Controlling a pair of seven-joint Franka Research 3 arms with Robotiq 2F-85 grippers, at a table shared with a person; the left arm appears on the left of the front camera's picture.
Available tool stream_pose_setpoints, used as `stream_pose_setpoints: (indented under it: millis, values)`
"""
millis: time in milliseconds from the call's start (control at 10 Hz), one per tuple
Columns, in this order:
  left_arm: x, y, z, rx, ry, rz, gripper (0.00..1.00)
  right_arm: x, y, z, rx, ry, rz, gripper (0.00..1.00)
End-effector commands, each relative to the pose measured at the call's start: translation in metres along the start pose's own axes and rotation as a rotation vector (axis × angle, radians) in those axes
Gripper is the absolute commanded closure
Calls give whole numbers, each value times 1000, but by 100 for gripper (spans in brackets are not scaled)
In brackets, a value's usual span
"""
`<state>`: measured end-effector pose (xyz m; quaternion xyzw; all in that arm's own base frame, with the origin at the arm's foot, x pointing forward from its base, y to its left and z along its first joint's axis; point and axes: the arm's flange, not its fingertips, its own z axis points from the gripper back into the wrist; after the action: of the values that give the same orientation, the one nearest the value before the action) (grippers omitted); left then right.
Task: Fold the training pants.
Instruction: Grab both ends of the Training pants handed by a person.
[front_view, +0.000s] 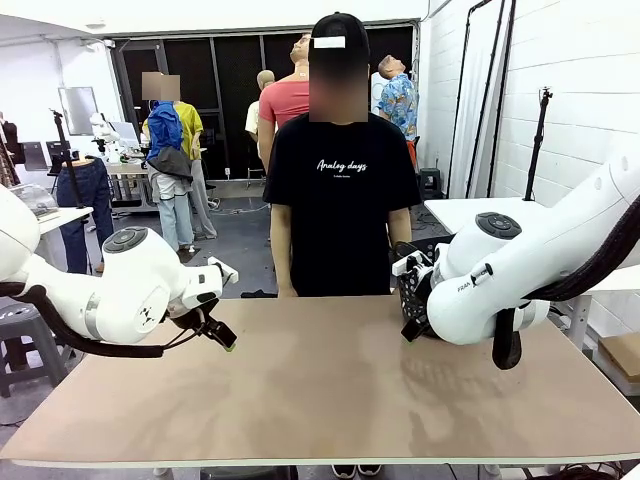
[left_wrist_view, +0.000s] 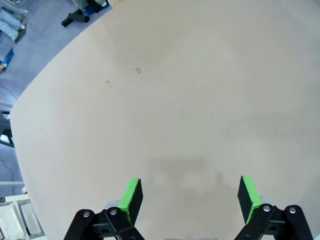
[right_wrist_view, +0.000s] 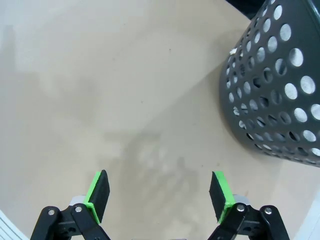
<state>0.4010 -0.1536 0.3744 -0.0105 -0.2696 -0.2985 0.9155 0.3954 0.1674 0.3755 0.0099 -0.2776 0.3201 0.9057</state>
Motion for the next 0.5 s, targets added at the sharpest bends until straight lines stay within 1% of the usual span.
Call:
stream_pose_setpoints:
  millis: [0,100,400]
  values:
    - [12,-8,32,32,-1,7,0,2,-7,27,4,8,-13,0]
    - [17,-9,54,15,11,40,0,5,-10,48,-6,0,-10,0]
    - [23,-23,106,-11,44,57,0,11,-8,104,-39,-23,8,0]
